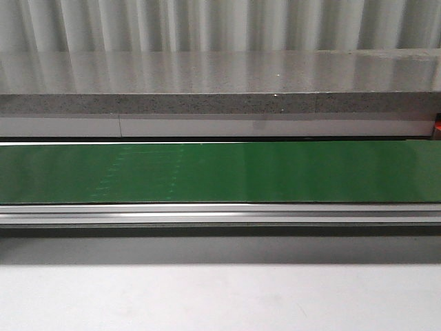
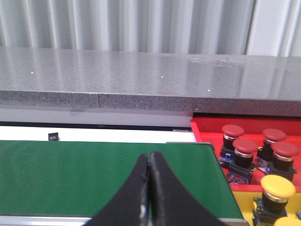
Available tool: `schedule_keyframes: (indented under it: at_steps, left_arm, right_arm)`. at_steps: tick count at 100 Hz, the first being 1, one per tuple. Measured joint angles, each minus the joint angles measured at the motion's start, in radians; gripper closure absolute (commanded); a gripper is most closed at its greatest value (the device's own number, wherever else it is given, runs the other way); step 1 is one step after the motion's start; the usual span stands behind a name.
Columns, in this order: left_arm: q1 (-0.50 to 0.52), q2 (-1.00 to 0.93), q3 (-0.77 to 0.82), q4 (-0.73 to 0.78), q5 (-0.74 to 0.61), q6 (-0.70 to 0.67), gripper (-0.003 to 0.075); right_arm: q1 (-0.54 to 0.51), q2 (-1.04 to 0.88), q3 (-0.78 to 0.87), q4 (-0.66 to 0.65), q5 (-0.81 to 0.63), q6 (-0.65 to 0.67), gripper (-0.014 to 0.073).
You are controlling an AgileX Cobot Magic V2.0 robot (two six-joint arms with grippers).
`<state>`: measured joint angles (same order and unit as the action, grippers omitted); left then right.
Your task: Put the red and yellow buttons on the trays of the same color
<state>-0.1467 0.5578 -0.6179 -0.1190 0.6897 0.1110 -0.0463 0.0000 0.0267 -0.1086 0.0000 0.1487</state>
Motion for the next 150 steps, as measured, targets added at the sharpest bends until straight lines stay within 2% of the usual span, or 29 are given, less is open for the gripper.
schedule_keyframes:
  at_steps: [126,138,150]
  left_arm:
    - [0.000,0.000,0.008,0.000,-0.004,0.000,0.0740]
    - [0.000,-0.026,0.055,0.000,-0.075,0.000,0.0740]
    - [0.000,-0.079,0.150,0.000,-0.276,0.000,0.0740]
  right_arm:
    - [0.000,-0.011,0.000,-0.008,0.034,0.005,0.0659]
    - [0.000,-0.011,0.000,-0.008,0.034,0.005,0.0659]
    - [0.000,-0.011,0.000,-0.008,0.034,0.005,0.0659]
